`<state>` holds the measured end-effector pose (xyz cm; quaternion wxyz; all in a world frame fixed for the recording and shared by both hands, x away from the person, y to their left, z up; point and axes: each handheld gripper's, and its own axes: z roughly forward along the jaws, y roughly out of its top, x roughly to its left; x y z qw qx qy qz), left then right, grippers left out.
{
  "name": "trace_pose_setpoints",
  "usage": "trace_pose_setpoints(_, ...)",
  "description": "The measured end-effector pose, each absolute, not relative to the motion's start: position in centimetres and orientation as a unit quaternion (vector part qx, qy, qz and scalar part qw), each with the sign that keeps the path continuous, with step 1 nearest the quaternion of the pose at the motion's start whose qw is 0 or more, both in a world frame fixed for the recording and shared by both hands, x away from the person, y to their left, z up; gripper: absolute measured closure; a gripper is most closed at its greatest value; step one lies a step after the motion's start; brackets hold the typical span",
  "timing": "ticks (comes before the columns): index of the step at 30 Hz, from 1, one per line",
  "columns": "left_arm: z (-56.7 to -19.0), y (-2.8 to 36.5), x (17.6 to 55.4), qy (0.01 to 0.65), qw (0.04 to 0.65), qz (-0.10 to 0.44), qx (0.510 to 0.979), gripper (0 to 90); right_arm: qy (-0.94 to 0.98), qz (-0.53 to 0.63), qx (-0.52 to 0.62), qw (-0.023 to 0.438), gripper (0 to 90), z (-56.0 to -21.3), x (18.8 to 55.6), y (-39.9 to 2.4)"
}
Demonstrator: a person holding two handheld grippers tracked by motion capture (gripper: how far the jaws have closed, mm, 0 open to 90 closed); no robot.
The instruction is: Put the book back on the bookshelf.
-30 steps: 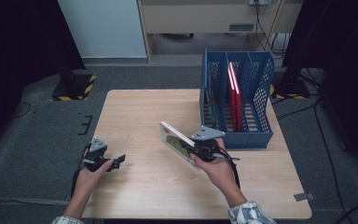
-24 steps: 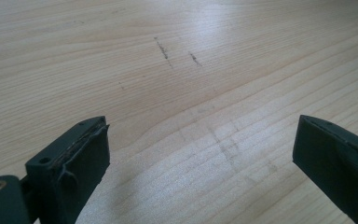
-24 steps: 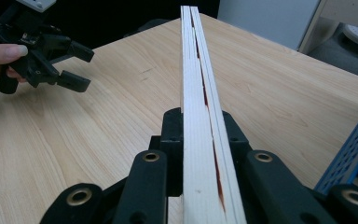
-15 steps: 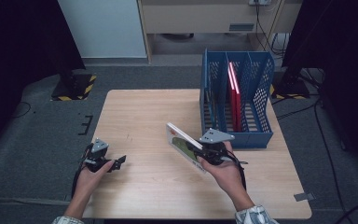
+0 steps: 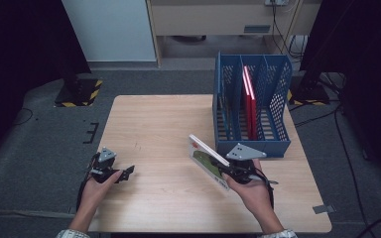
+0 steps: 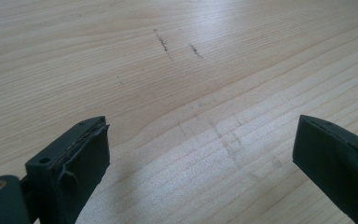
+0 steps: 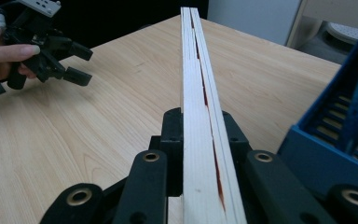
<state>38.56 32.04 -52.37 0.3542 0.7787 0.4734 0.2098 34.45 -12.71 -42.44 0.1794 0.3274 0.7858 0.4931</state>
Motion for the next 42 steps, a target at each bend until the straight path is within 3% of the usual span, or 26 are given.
trace_pose_setpoints(20,-52.5,32.1,38.6,0.474,0.353,0.212,0.778,3.3,0.758,0.494,0.375,0.202,76.6,-40.8,32.0,-19.2)
trace_pose_setpoints(42,-52.4,32.2,38.5,0.476,0.356,0.214,0.775,3.5,0.725,0.484,0.425,0.243,76.6,-37.1,33.3,-23.7)
